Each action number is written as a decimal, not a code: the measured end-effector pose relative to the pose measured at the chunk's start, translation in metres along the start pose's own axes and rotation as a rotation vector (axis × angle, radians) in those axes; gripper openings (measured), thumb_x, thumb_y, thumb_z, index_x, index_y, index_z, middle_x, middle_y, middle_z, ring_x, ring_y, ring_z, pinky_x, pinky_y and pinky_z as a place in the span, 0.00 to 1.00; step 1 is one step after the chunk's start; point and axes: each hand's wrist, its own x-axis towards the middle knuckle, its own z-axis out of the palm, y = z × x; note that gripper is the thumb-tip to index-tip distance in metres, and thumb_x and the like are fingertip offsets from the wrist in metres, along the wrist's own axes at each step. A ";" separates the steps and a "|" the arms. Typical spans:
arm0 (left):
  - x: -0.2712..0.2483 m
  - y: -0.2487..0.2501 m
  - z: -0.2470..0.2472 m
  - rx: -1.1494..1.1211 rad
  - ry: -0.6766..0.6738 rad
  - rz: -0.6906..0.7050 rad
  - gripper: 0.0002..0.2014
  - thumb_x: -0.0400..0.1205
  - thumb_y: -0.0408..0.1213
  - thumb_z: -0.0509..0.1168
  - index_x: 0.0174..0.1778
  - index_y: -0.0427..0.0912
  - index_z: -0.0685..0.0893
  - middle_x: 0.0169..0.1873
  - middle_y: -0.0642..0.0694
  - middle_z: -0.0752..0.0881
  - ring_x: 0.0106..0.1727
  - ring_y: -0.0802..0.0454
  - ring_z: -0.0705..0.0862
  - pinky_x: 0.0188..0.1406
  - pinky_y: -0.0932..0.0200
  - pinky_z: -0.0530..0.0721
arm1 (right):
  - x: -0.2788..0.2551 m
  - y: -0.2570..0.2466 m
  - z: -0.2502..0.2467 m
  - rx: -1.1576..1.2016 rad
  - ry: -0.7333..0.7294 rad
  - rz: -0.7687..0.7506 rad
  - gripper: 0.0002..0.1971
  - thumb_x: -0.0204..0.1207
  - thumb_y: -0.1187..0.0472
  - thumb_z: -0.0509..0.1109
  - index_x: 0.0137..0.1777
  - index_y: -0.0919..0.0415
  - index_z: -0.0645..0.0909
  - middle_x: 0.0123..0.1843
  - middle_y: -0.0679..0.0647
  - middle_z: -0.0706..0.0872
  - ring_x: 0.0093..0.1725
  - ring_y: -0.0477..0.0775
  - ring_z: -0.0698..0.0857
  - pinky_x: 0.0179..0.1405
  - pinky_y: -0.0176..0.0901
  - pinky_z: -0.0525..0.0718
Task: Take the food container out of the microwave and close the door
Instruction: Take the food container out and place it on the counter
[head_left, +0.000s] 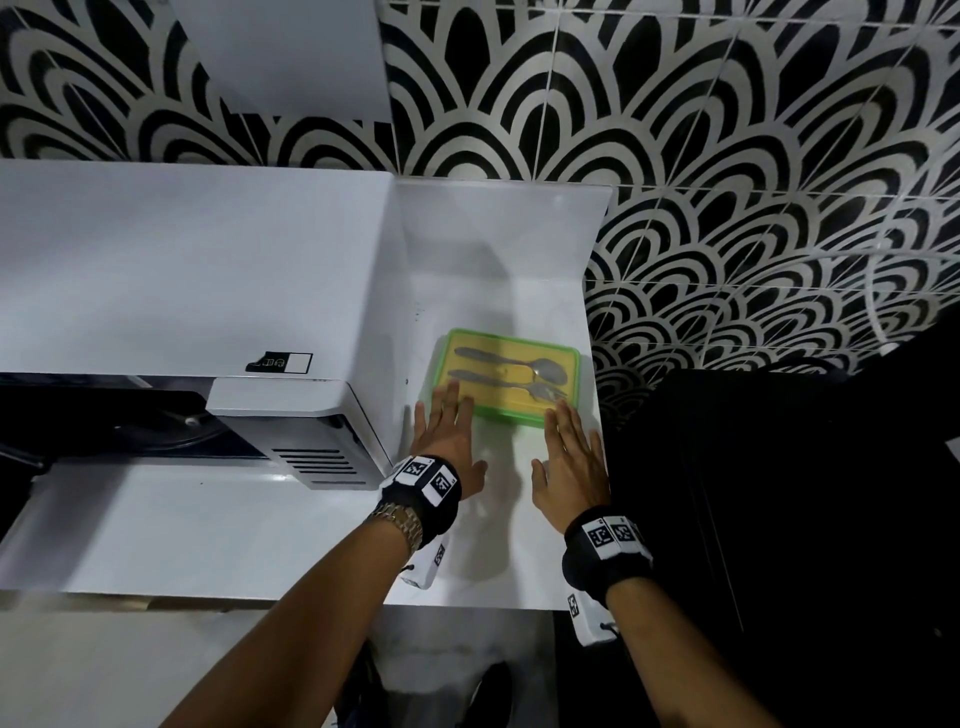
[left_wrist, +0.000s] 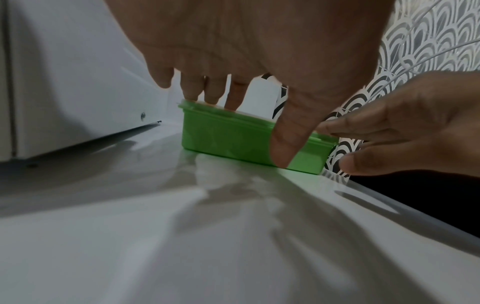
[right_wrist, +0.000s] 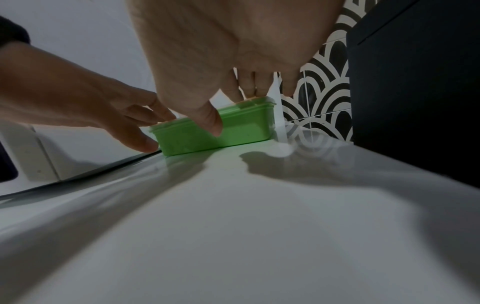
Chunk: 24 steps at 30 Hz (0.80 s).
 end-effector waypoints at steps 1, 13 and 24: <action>0.001 0.000 0.000 -0.001 -0.008 -0.006 0.49 0.77 0.54 0.65 0.84 0.41 0.41 0.84 0.42 0.32 0.84 0.42 0.34 0.82 0.38 0.35 | 0.000 -0.001 0.000 -0.002 -0.003 0.003 0.36 0.74 0.59 0.68 0.82 0.67 0.62 0.86 0.62 0.58 0.85 0.59 0.57 0.82 0.64 0.58; -0.001 0.007 -0.007 -0.027 0.011 -0.024 0.50 0.77 0.55 0.64 0.83 0.37 0.40 0.83 0.38 0.32 0.84 0.40 0.33 0.79 0.42 0.31 | -0.003 -0.002 0.005 0.003 0.033 0.007 0.38 0.70 0.58 0.72 0.80 0.68 0.65 0.84 0.63 0.62 0.83 0.61 0.62 0.81 0.65 0.60; -0.033 -0.002 0.003 -0.081 0.097 0.063 0.50 0.78 0.53 0.65 0.83 0.39 0.37 0.84 0.41 0.34 0.85 0.44 0.35 0.80 0.46 0.34 | -0.030 -0.031 0.016 0.040 0.101 -0.140 0.32 0.74 0.56 0.62 0.77 0.69 0.70 0.80 0.66 0.70 0.80 0.64 0.69 0.79 0.57 0.52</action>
